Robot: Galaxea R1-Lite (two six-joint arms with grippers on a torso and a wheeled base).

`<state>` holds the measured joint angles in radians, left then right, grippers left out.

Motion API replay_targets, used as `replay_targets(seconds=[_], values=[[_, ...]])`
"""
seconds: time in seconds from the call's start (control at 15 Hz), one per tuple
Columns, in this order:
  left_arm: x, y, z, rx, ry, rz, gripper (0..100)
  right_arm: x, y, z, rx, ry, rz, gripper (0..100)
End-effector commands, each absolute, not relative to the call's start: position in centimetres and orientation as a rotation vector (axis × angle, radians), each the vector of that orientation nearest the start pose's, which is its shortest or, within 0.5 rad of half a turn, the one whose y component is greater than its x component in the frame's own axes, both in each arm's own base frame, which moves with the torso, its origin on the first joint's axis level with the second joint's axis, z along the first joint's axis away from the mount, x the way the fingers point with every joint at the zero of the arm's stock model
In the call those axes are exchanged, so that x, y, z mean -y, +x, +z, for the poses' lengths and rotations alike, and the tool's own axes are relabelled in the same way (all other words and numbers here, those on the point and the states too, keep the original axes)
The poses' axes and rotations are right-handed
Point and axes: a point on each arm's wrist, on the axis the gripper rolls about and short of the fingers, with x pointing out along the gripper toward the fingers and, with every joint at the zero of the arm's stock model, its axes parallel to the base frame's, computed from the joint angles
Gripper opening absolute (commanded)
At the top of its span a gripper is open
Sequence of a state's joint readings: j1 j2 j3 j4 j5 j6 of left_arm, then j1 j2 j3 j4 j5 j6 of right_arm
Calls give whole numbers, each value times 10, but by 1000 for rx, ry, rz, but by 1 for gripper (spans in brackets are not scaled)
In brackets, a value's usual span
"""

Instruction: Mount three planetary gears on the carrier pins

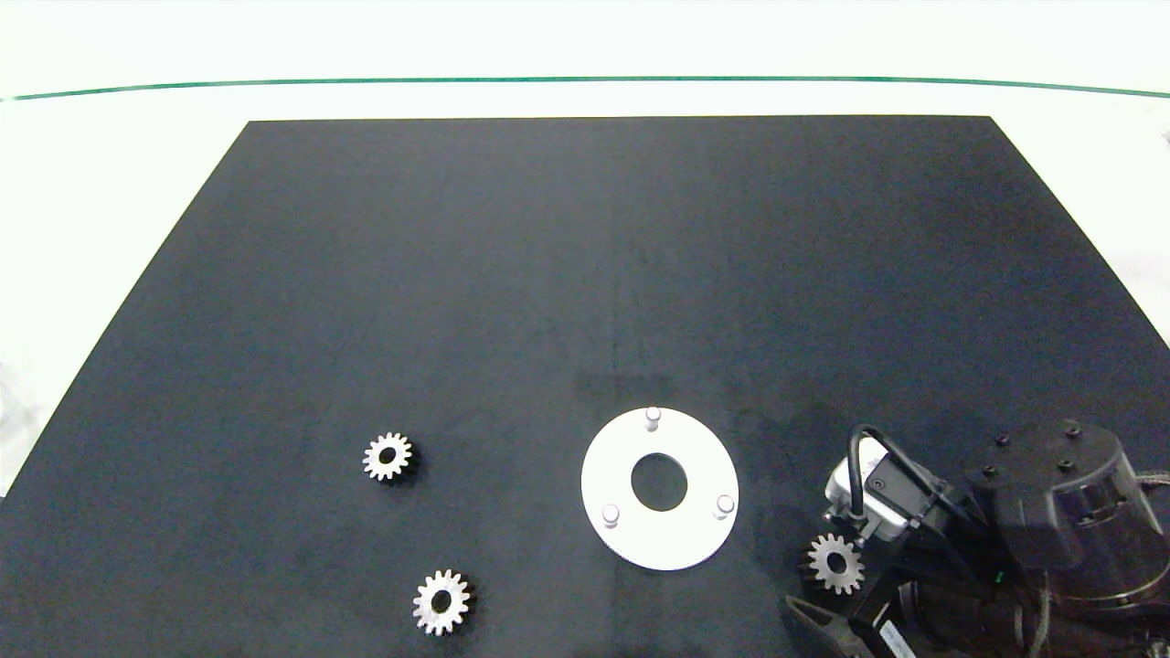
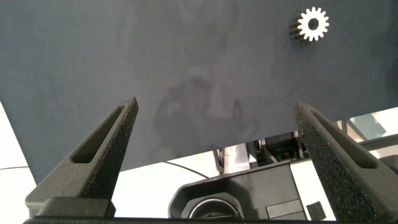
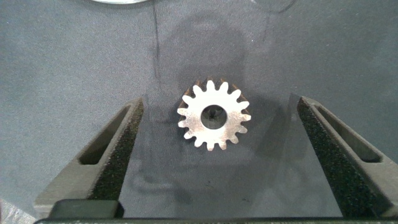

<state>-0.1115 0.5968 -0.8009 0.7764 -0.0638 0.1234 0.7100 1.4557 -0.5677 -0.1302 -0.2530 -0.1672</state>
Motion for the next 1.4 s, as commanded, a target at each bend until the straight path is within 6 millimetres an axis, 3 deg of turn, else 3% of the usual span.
replay_targets(seconds=[0.07, 1.4], values=[[1, -6, 222, -568, 134, -207, 100, -133, 163, 137, -652, -517, 495, 93], [1, -8, 222, -561, 134, -207, 100, -134, 164, 132, -647, -470, 478, 52]])
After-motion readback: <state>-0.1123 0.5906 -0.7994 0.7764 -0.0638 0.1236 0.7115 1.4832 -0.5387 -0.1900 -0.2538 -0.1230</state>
